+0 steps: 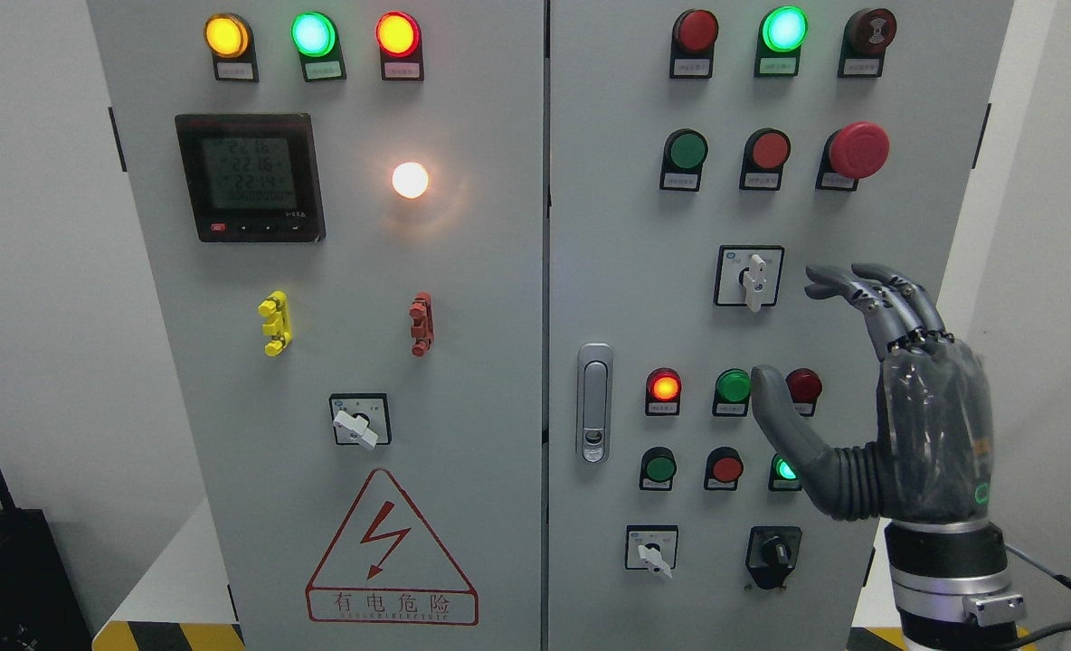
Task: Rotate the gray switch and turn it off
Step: 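Open the right hand and pull it back from the switch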
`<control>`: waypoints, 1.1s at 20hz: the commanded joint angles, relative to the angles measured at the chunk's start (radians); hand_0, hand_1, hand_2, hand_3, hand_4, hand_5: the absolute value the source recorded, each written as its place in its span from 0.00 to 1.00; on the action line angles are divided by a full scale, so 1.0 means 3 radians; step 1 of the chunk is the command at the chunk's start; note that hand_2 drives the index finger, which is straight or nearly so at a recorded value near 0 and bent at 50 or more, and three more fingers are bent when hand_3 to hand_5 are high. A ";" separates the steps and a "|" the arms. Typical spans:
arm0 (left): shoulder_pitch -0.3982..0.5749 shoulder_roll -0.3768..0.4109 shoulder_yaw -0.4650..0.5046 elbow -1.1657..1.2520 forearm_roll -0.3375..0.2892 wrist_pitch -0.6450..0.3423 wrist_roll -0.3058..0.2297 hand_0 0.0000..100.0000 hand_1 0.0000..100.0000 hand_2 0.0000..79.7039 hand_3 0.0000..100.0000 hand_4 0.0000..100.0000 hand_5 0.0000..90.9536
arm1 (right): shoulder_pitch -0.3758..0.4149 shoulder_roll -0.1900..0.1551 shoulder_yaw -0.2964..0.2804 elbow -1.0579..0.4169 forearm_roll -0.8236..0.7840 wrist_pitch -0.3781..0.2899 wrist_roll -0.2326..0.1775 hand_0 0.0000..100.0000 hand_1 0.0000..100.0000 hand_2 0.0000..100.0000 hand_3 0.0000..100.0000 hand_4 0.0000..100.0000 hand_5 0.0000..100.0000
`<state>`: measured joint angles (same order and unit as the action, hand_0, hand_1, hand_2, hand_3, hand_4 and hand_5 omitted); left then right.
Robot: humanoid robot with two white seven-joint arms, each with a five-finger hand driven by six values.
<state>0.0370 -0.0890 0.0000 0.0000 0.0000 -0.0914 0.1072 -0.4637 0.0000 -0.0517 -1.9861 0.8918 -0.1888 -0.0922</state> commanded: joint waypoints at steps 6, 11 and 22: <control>0.0000 0.0000 0.0102 0.0077 -0.0026 0.0003 0.0006 0.12 0.39 0.00 0.00 0.00 0.00 | 0.0104 -0.0015 -0.0104 -0.0114 -0.0002 -0.0015 0.0016 0.26 0.18 0.03 0.08 0.00 0.00; 0.0000 0.0000 0.0102 0.0077 -0.0026 -0.0002 0.0006 0.12 0.39 0.00 0.00 0.00 0.00 | 0.0104 -0.0015 -0.0104 -0.0119 -0.0002 -0.0020 0.0016 0.25 0.18 0.03 0.09 0.00 0.00; 0.0000 0.0000 0.0102 0.0077 -0.0026 0.0003 0.0006 0.12 0.39 0.00 0.00 0.00 0.00 | 0.0129 -0.0010 -0.0104 -0.0119 -0.0002 -0.0015 0.0026 0.22 0.20 0.06 0.12 0.00 0.00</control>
<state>0.0373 -0.0890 0.0000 0.0000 0.0000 -0.0913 0.1131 -0.4301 0.0000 -0.0792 -2.0166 0.8912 -0.1946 -0.0842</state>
